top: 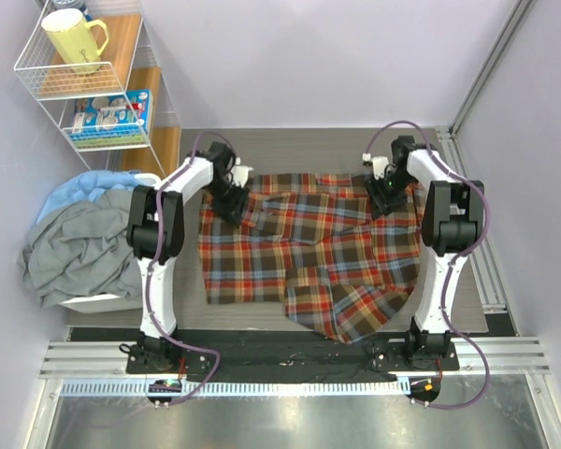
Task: Fold and stack the long sleeve shirts
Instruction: Fold the shirt
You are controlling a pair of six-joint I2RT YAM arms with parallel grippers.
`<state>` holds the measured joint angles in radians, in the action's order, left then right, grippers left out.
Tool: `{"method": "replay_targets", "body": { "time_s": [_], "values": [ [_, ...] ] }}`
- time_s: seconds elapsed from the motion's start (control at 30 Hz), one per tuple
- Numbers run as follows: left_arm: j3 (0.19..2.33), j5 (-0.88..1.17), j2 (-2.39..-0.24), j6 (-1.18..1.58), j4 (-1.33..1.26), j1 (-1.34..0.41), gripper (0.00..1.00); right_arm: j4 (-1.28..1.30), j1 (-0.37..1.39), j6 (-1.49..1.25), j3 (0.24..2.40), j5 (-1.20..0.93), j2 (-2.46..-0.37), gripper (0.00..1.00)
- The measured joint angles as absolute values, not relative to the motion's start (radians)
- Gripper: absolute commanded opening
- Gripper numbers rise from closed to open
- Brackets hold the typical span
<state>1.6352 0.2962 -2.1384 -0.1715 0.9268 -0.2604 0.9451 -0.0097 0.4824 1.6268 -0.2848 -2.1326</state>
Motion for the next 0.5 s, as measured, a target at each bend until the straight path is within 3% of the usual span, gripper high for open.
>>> {"method": "replay_targets", "body": {
  "time_s": [0.13, 0.27, 0.37, 0.5],
  "values": [
    [1.885, 0.293, -2.283, -0.173, 0.952, -0.221, 0.42, 0.951, -0.011, 0.46, 1.88, -0.259, -2.28, 0.55],
    [2.015, 0.313, -2.348, -0.217, 0.947, -0.196, 0.48, 0.928, -0.02, 0.463, 2.109, -0.27, -2.407, 0.62],
    [1.989, 0.418, -2.302, -0.278, 0.955, -0.19, 0.58, 0.942, -0.033, 0.479, 2.073, -0.315, -2.377, 0.67],
    [1.879, 0.56, -2.153, -0.378, 0.977, -0.27, 0.63, 0.978, -0.048, 0.527, 1.809, -0.393, -2.175, 0.7]
  ]
}}
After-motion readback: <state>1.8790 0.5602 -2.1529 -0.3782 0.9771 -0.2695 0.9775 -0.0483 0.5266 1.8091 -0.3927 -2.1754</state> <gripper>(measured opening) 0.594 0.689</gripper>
